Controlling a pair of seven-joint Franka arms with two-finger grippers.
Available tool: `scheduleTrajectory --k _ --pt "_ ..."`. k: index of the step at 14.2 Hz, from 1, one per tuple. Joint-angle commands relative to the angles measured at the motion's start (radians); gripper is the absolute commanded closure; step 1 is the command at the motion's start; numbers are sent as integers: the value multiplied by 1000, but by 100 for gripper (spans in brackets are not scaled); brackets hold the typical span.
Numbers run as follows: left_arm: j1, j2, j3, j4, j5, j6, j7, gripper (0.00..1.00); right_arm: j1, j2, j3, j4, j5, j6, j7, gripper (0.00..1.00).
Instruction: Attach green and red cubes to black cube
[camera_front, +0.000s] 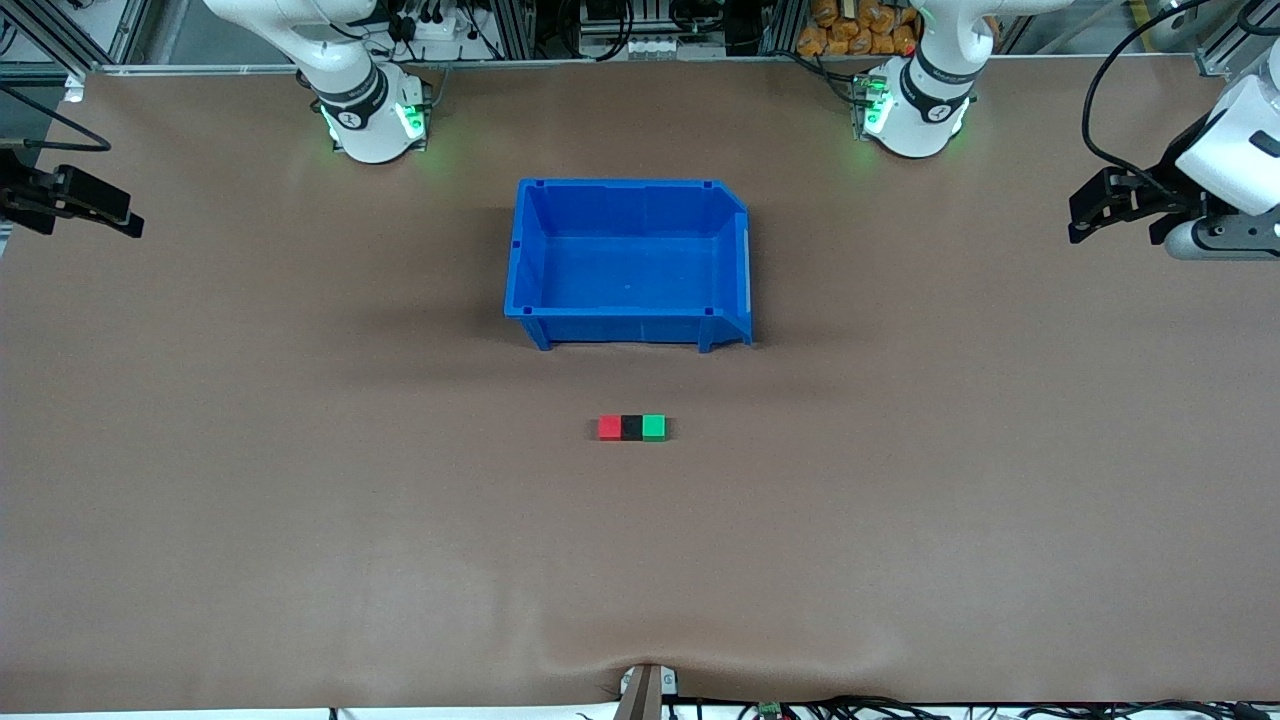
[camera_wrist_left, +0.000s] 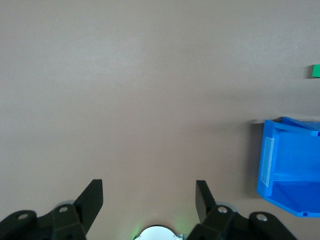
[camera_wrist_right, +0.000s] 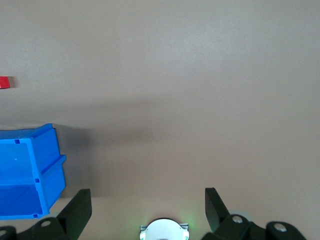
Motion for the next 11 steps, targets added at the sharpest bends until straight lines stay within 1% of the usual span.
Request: scheduleTrajectory --k 1,2,3,4,9,10,11 --pt "5 13 -5 19 3 -16 -16 17 -17 6 9 16 -3 -14 -8 0" --pt "6 15 -5 19 -2 -7 -22 16 -17 6 11 16 -3 -14 -8 0" --pt "11 15 -3 19 9 -5 13 12 -18 6 11 16 -3 -16 -8 0" --pt "14 7 3 19 -2 -5 26 11 -18 8 9 18 -3 -17 -8 0" --pt "6 16 3 19 -2 9 9 11 -18 8 11 16 -1 -19 -8 0" --pt "11 15 3 19 1 7 26 10 -18 8 9 18 0 -19 -8 0" --pt "14 12 4 21 1 6 38 6 -18 8 9 16 0 -19 -8 0"
